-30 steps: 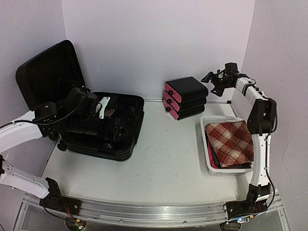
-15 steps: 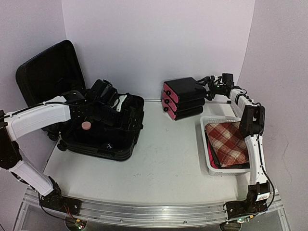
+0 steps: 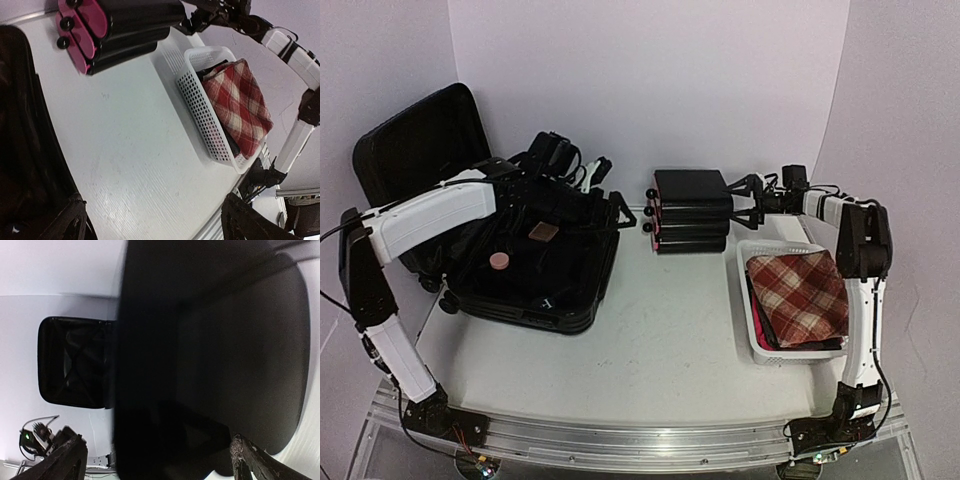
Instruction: Open, take out, and arrange the luggage
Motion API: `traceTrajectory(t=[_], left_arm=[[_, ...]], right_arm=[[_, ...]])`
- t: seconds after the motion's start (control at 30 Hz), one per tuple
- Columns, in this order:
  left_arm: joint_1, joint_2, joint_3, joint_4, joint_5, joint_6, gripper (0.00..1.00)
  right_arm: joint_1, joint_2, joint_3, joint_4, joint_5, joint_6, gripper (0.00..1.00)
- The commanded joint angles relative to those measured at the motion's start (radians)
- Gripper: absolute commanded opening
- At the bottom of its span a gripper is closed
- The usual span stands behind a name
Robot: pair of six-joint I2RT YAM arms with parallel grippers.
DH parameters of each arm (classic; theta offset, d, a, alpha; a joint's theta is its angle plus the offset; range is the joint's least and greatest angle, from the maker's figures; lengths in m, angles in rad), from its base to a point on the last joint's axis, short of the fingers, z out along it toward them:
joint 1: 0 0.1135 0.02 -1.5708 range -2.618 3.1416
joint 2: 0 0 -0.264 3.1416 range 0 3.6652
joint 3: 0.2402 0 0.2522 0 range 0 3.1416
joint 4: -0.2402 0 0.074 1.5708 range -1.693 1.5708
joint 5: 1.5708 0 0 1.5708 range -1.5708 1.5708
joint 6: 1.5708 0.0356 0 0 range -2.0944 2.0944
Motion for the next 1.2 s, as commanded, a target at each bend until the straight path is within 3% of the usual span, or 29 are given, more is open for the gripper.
traceTrajectory(t=[0.0,0.27,0.43,0.67,0.87,1.17], left_arm=[[0.021,0.15,0.204,0.044,0.013,0.076,0.94],[0.052,0.571,0.674,0.066,-0.022,0.076,0.92],[0.056,0.729,0.842,0.149,-0.075,0.034,0.92],[0.056,0.803,0.795,0.38,-0.102,-0.074,0.93],[0.054,0.921,0.946,0.403,0.003,-0.051,0.91],[0.006,0.883,0.874,0.46,0.106,-0.05,0.89]], right_arm=[[0.032,-0.215,-0.146,0.0,0.069,-0.054,0.98],[0.033,-0.306,-0.245,-0.016,0.271,-0.021,0.98],[0.033,-0.294,-0.224,-0.014,0.29,0.013,0.98],[0.046,-0.248,-0.178,-0.006,0.311,0.048,0.98],[0.068,-0.233,-0.16,0.008,0.325,0.069,0.98],[0.076,-0.187,-0.095,0.01,0.279,0.063,0.98]])
